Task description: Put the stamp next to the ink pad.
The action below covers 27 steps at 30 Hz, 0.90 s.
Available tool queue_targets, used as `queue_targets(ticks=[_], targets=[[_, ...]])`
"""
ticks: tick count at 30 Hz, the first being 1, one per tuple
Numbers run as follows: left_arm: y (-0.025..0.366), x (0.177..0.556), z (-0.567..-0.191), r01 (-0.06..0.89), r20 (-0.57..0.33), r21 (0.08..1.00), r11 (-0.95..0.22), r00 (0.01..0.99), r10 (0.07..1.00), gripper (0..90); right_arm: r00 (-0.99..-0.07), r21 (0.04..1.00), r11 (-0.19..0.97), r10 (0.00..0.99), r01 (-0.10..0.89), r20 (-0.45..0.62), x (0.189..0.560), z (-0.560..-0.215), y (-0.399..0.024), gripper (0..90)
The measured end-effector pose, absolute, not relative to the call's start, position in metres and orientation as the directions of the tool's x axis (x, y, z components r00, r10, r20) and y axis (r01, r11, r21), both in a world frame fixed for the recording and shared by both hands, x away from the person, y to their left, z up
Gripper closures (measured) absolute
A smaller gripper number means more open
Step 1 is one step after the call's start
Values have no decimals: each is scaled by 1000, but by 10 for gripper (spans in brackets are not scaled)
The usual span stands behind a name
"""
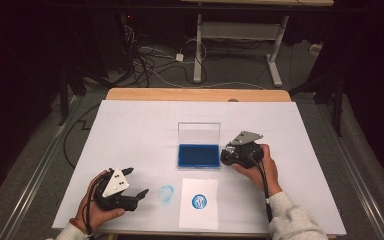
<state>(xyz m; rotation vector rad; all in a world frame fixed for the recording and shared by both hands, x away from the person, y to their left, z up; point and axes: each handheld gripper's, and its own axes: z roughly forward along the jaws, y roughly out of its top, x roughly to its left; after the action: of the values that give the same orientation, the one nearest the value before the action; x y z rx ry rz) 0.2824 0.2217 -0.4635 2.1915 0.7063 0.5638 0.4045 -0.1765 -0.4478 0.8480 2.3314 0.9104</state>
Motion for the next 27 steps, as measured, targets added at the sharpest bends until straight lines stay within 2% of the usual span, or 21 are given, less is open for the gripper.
queue_targets(ticks=[11, 27], targets=[[222, 283, -463, 308, 172, 765, -565, 749, 640, 171, -685, 711, 589, 698, 385, -207, 404, -452, -176, 547], [222, 282, -463, 305, 173, 765, -568, 751, 637, 171, -680, 746, 556, 707, 366, -193, 402, -446, -178, 408]])
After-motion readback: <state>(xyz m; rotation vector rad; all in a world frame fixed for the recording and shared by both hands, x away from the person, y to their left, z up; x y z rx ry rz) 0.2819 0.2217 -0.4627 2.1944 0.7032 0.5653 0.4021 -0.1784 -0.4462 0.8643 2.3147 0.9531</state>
